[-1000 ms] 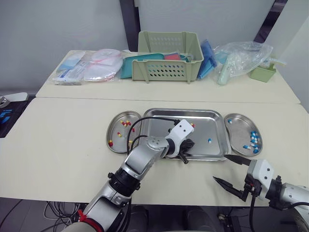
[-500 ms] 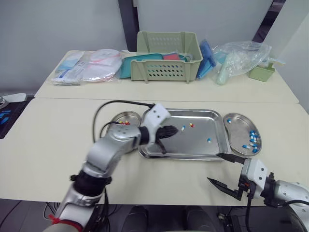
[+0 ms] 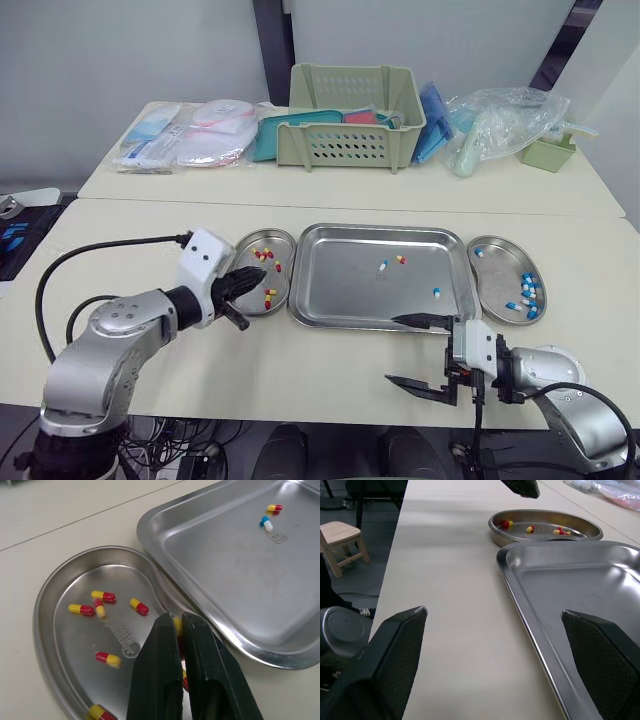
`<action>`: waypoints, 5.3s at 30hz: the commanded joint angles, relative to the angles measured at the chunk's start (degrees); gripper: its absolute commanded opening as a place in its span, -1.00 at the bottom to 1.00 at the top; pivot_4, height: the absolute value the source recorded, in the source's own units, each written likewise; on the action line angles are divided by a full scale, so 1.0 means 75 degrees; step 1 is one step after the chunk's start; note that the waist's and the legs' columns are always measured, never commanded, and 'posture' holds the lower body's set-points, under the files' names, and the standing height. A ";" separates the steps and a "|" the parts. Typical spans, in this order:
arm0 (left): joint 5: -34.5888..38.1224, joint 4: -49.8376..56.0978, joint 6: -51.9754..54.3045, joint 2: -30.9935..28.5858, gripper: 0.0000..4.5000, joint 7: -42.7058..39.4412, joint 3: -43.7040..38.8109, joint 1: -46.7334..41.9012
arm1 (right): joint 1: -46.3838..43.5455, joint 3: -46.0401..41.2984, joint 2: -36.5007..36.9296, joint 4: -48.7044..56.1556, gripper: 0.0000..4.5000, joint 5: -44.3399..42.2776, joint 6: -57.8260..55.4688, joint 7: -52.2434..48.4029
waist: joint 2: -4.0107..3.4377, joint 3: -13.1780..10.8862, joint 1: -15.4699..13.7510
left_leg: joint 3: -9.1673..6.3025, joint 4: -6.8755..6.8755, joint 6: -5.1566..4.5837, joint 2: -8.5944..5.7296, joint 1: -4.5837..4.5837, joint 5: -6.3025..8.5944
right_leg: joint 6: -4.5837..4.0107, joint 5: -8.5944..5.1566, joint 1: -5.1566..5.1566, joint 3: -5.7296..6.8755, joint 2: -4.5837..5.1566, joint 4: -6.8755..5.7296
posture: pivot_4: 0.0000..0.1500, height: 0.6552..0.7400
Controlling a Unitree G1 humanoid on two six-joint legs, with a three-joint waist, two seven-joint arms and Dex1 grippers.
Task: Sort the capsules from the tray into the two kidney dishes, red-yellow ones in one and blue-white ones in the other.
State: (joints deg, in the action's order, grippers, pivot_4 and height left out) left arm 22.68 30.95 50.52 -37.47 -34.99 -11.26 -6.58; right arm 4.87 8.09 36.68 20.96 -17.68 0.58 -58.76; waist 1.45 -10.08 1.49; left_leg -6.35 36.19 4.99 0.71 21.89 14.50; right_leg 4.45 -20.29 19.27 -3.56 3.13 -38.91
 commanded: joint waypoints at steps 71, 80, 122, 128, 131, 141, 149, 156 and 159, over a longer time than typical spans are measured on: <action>0.0734 -0.0337 -0.5744 0.0914 0.98 -0.2731 -0.0307 0.4420 | 0.2738 -0.6340 0.2462 -0.4126 1.00 -0.0249 0.0092 -0.1276 | -0.0023 0.0010 0.0040 | 0.0037 -0.0016 -0.0003 0.0001 -0.0011 0.0003 | -0.0003 -0.0001 -0.0005 -0.0025 0.0000 0.0009 | 1.00 1.00; 0.0545 -0.1072 -0.6500 0.1105 0.98 -0.2875 0.0133 0.4136 | 0.3764 -0.6657 0.1962 -0.1384 1.00 -0.0913 -0.1019 -0.1123 | -0.0047 0.0023 0.0030 | 0.0035 -0.0016 -0.0003 0.0001 -0.0009 0.0003 | -0.0002 -0.0002 -0.0004 -0.0025 -0.0001 0.0010 | 1.00 1.00; 0.0481 -0.0868 -0.6117 0.1000 1.00 -0.2185 0.0985 0.3122 | -0.3597 0.0780 -0.3308 -0.0601 0.62 0.1514 -0.7139 0.6499 | -0.0025 0.0013 0.0077 | 0.0010 -0.0018 -0.0002 0.0004 0.0019 0.0001 | -0.0005 -0.0001 0.0050 -0.0012 -0.0004 -0.0013 | 1.00 1.00; 0.0477 -0.0748 -0.6013 0.1007 1.00 -0.2099 0.1008 0.3128 | -0.3666 0.0956 -0.3410 -0.0993 0.62 0.1721 -0.6903 0.6408 | -0.0027 0.0014 0.0126 | 0.0009 -0.0019 -0.0002 0.0004 0.0017 0.0001 | -0.0005 -0.0001 0.0050 -0.0012 -0.0005 -0.0015 | 1.00 1.00; 0.0478 -0.0728 -0.5983 0.0999 1.00 -0.2071 0.1009 0.3132 | -0.3702 0.0993 -0.3415 -0.1193 0.62 0.1810 -0.6808 0.6396 | -0.0027 0.0014 0.0133 | 0.0009 -0.0019 -0.0002 0.0004 0.0017 0.0001 | -0.0005 -0.0001 0.0050 -0.0012 -0.0005 -0.0015 | 1.00 1.00; 0.0453 -0.0731 -0.5969 0.1007 1.00 -0.2035 0.1035 0.3127 | -0.3765 0.0930 -0.3565 -0.1502 -0.45 0.1939 -0.6735 0.6309 | -0.0027 0.0015 0.0159 | 0.0008 -0.0019 -0.0002 0.0004 0.0015 0.0001 | -0.0005 -0.0001 0.0049 -0.0012 -0.0005 -0.0015 | 1.00 1.00; 0.0439 -0.0708 -0.5943 0.1007 1.00 -0.1940 0.1090 0.3117 | -0.3843 0.1054 -0.3433 -0.1492 -0.99 0.1979 -0.6639 0.5998 | -0.0028 0.0015 0.0194 | 0.0008 -0.0020 -0.0002 0.0004 0.0015 0.0001 | -0.0005 -0.0001 0.0049 -0.0013 -0.0006 -0.0015 | 1.00 1.00; 0.0496 -0.0833 -0.6075 0.0942 1.00 -0.2030 0.0991 0.3184 | -0.3821 0.1327 -0.3015 -0.1058 -0.99 0.2058 -0.6174 0.5489 | -0.0029 0.0014 0.0194 | 0.0008 -0.0020 -0.0002 0.0004 0.0015 0.0001 | -0.0005 -0.0001 0.0049 -0.0013 -0.0006 -0.0015 | 1.00 1.00; 0.0520 -0.0893 -0.6163 0.0897 1.00 -0.2138 0.0977 0.3169 | -0.3773 0.1238 -0.2673 -0.0357 -0.99 0.1910 -0.6233 0.5142 | -0.0035 0.0009 0.0188 | 0.0008 -0.0020 -0.0002 0.0004 0.0018 0.0001 | -0.0005 -0.0001 0.0050 -0.0012 -0.0005 -0.0014 | 1.00 1.00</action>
State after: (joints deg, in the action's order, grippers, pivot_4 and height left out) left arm 25.96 23.00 5.61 -30.10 -50.36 -3.18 17.21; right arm -23.12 18.14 15.85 13.42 -2.99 -46.78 -18.82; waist 1.19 -10.02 2.91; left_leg -6.30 36.04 4.98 0.74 22.05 14.51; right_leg 4.41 -20.30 19.66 -3.64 3.09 -39.01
